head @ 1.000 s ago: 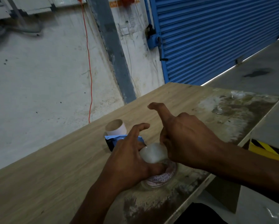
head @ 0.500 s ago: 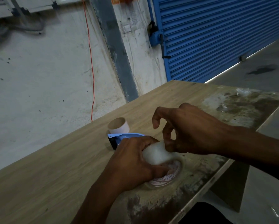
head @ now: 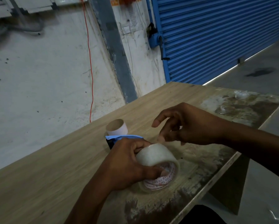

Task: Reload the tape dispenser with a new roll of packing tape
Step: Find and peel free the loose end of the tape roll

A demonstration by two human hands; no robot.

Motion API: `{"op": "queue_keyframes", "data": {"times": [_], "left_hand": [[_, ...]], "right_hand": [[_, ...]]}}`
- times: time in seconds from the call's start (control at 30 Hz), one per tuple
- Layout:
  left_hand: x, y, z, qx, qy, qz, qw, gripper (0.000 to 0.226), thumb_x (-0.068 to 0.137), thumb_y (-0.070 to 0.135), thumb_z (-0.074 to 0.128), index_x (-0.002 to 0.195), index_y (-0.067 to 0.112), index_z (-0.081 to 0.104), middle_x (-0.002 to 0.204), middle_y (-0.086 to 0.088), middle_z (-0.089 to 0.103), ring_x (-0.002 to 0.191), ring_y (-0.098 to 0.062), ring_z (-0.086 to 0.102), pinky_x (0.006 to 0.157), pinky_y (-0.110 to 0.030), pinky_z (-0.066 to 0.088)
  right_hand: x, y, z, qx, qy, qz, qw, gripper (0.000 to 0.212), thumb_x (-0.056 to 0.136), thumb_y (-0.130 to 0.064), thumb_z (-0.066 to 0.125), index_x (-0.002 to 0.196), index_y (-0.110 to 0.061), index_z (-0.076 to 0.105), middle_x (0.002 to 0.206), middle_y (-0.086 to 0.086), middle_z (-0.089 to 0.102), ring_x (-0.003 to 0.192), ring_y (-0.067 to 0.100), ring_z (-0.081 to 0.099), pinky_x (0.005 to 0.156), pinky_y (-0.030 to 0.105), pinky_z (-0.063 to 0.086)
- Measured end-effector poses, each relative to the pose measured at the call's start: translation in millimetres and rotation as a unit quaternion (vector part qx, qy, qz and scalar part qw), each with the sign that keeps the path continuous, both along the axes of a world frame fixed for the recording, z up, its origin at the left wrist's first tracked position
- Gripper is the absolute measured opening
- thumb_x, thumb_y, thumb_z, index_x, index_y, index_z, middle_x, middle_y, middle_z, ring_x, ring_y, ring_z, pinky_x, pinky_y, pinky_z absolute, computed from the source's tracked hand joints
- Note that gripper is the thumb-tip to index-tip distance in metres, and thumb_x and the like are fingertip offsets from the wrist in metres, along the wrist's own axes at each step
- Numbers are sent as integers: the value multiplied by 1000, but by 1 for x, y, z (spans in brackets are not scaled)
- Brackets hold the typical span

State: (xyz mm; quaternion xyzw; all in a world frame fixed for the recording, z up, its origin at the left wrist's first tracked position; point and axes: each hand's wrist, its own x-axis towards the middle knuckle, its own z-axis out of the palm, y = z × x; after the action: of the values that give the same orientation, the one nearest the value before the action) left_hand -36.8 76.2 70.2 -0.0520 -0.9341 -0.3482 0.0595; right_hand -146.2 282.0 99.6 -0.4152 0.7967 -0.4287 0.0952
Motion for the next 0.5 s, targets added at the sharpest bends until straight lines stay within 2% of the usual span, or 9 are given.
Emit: {"op": "queue_keyframes", "data": {"times": [0.07, 0.17, 0.23, 0.33, 0.4, 0.5], "left_hand": [[0, 1, 0, -3, -6, 1, 1000, 42, 61, 42, 99, 96, 32, 78, 95, 14, 78, 87, -3, 74, 80, -40, 62], [-1, 1, 0, 6, -8, 0, 1000, 40, 60, 41, 99, 94, 33, 78, 92, 12, 77, 85, -6, 74, 78, -41, 62], [-1, 2, 0, 10, -1, 1, 1000, 39, 59, 41, 100, 91, 32, 78, 90, 9, 76, 82, -10, 73, 76, -46, 61], [-1, 3, 0, 10, 4, -1, 1000, 42, 58, 43, 99, 93, 32, 78, 92, 8, 76, 84, -12, 73, 76, -49, 60], [0, 3, 0, 6, 5, -2, 1000, 43, 58, 44, 99, 93, 33, 78, 92, 8, 76, 84, -11, 73, 75, -49, 60], [0, 3, -1, -1, 11, 1, 1000, 42, 57, 48, 98, 91, 34, 77, 90, 11, 75, 83, -9, 72, 75, -46, 61]], "right_hand": [[0, 7, -1, -42, -57, -6, 997, 25, 92, -19, 74, 116, -24, 68, 92, -4, 81, 76, 13, 74, 62, 31, 61], [4, 8, -2, -33, -60, 4, 998, 37, 83, -19, 82, 117, -22, 68, 89, -3, 81, 83, 10, 77, 72, 34, 64], [5, 3, -5, -14, -58, 13, 998, 46, 77, -15, 87, 119, -20, 68, 87, -5, 81, 83, 8, 77, 71, 31, 63], [3, -2, -5, -14, -80, 9, 997, 50, 76, -11, 87, 123, -18, 69, 84, -2, 81, 76, 5, 76, 61, 20, 56], [3, -2, -3, -10, -65, 11, 998, 52, 77, -9, 86, 124, -18, 69, 83, -2, 81, 73, 4, 75, 60, 18, 55], [6, -4, -1, 6, 35, 15, 999, 51, 78, -6, 85, 124, -20, 70, 83, -6, 80, 75, -2, 74, 66, 16, 57]]}}
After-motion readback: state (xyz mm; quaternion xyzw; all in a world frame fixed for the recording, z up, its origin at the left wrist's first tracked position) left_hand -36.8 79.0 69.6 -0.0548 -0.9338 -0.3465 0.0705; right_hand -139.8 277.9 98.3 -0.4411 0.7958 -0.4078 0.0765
